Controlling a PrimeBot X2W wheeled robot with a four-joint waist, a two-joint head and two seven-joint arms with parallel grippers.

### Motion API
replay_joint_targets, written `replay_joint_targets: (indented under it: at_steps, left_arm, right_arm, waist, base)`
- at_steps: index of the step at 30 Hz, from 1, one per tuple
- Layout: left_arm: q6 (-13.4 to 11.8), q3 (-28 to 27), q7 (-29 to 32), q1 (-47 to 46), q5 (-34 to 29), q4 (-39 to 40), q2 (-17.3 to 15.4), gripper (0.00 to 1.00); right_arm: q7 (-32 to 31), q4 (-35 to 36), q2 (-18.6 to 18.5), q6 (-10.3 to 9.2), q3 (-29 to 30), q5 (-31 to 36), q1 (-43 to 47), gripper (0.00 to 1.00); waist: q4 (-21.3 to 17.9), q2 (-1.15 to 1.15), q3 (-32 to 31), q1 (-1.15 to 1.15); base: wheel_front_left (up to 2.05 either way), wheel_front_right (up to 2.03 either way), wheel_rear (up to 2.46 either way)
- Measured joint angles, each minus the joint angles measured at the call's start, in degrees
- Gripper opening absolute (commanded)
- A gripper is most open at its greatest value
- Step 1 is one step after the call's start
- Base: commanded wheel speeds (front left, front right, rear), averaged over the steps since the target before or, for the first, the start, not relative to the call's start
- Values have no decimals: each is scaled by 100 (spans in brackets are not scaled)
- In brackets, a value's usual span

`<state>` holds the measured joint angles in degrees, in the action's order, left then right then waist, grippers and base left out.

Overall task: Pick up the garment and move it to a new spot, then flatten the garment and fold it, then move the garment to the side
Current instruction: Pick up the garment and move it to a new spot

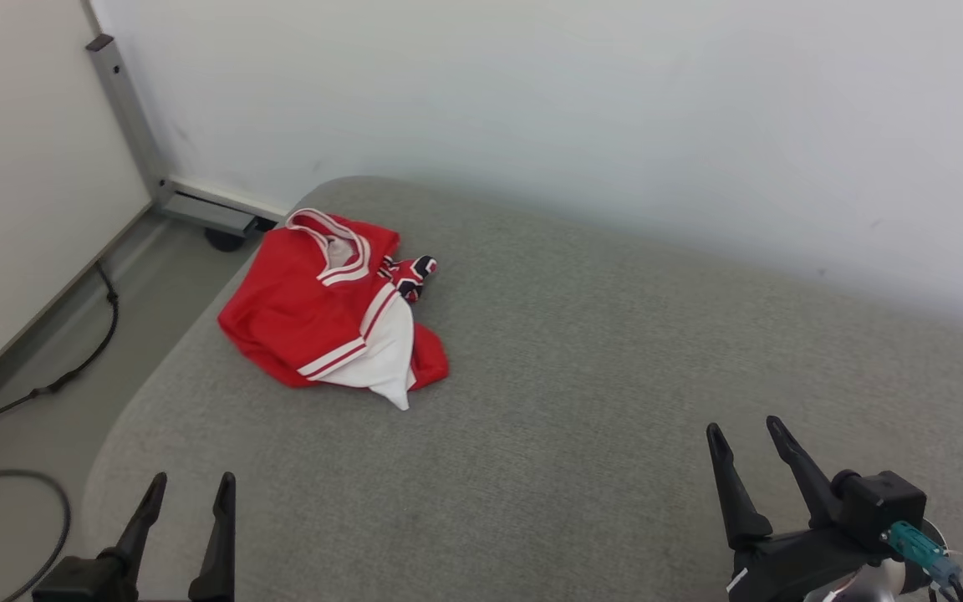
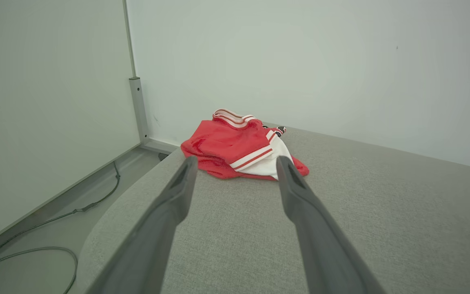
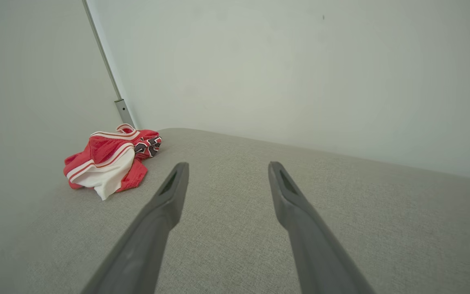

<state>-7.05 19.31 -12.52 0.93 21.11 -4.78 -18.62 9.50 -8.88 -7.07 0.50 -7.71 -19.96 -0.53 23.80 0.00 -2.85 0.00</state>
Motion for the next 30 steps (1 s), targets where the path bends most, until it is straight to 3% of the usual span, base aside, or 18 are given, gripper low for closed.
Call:
replay_joint_targets:
  at_steps: [9, 13, 17, 24, 30]
  left_arm:
    - [2, -122, 14, 21, -153, 156, -152, 100]
    - [188, -37, 68, -86, -54, 156, -118, 100]
    - [442, 19, 421, -800, 207, -166, -73, 100]
    - [1001, 256, 1421, -2439, 639, -1143, 280, 100]
    - [1059, -58, 2038, -3121, 1098, -1941, 355, 100]
  right_arm:
    - [-92, -18, 20, 9, -135, 65, -231, 100]
    - [-147, 83, -10, 9, -158, 102, -225, 100]
    - [-214, 298, -66, 52, -174, 112, -226, 100]
    - [-414, 975, -426, 44, -187, 423, -167, 100]
    - [-723, 1686, -698, 44, -310, 747, -104, 100]
  waist:
    - [495, 0, 207, 0]
    - [562, 0, 356, 0]
    - [594, 0, 543, 0]
    - [593, 0, 992, 1]
    - [444, 0, 1427, 1]
  base:
    - [0, 0, 0]
    - [0, 0, 0]
    - [0, 0, 0]
    - [0, 0, 0]
    - [0, 0, 0]
